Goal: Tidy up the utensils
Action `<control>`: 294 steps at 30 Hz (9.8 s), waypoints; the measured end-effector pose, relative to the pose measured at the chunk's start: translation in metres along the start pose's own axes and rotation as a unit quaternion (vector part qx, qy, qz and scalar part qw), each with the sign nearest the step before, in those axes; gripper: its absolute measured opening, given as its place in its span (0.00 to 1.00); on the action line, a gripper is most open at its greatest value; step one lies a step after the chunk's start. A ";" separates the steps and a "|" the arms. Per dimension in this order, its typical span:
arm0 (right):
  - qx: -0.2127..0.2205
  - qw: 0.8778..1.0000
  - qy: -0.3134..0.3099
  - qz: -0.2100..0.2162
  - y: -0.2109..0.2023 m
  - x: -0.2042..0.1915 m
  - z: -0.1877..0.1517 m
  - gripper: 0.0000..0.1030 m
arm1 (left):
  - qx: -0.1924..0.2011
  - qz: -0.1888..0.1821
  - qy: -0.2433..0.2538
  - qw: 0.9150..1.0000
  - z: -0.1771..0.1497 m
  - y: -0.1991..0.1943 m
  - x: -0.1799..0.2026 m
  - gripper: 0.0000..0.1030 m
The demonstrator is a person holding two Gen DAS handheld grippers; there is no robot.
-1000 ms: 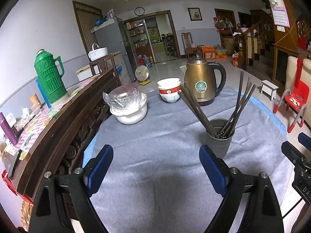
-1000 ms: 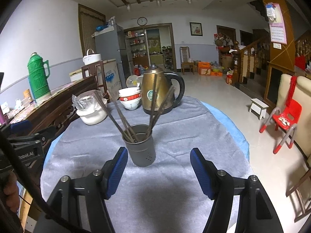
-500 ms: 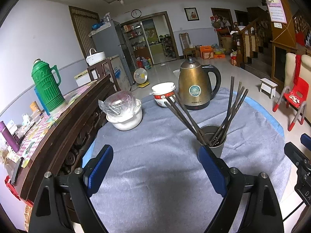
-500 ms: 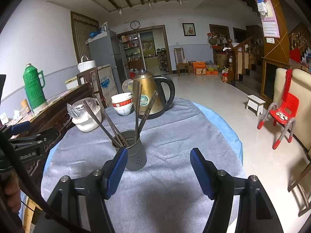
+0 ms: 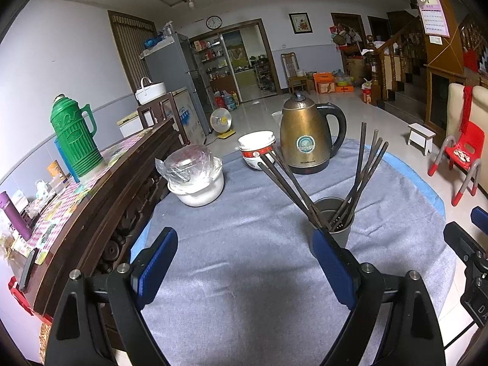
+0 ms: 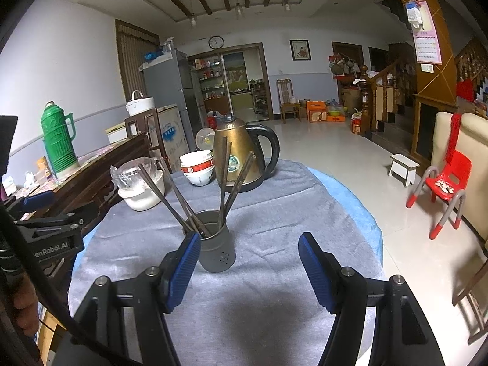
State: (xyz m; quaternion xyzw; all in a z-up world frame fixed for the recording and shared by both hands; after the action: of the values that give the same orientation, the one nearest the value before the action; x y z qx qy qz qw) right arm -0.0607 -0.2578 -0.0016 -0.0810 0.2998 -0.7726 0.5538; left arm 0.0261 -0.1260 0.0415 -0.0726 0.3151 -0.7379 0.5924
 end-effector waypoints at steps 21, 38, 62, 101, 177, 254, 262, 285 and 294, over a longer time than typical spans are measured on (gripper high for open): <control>-0.003 1.000 -0.010 0.009 -0.001 -0.016 0.006 0.69 | 0.005 -0.004 -0.015 1.000 -0.003 -0.003 -0.017 0.87; -0.008 1.000 -0.016 0.016 0.001 -0.036 0.011 0.69 | 0.011 -0.007 -0.036 0.999 -0.006 -0.005 -0.038 0.88; -0.011 0.999 -0.025 0.025 -0.006 -0.067 0.014 0.69 | 0.025 0.001 -0.067 0.997 -0.013 -0.016 -0.072 0.88; -0.021 0.999 -0.047 0.017 -0.014 -0.093 0.009 0.69 | 0.031 0.004 -0.090 0.995 -0.025 -0.024 -0.094 0.88; -0.034 0.998 -0.050 0.017 0.006 -0.096 0.003 0.69 | 0.011 0.001 -0.090 0.996 -0.027 -0.011 -0.091 0.88; -0.047 0.994 -0.081 -0.063 0.022 -0.079 0.006 0.69 | 0.002 0.000 -0.070 0.998 -0.026 -0.008 -0.068 0.88; -0.033 0.993 -0.088 -0.075 0.022 -0.080 0.014 0.69 | 0.013 -0.001 -0.062 0.998 -0.013 -0.013 -0.064 0.88; -0.008 0.994 -0.076 -0.072 0.013 -0.068 0.036 0.69 | 0.014 -0.009 -0.057 0.998 0.006 -0.012 -0.051 0.88; -0.004 0.996 -0.067 -0.066 0.009 -0.065 0.038 0.69 | 0.017 -0.016 -0.055 0.998 0.006 -0.013 -0.048 0.88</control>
State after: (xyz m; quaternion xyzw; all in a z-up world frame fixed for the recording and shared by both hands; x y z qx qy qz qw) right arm -0.0120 -0.2150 0.0380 -0.1544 0.2589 -0.7988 0.5206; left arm 0.0321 -0.0824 0.0658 -0.1078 0.2685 -0.7475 0.5979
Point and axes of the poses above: each gripper's, at about its wrist camera, not at the fingertips, and y roughly the way its jaws point, x to its right, z to its top, the point moved 3 cm from there along y, roughly the way its jaws point
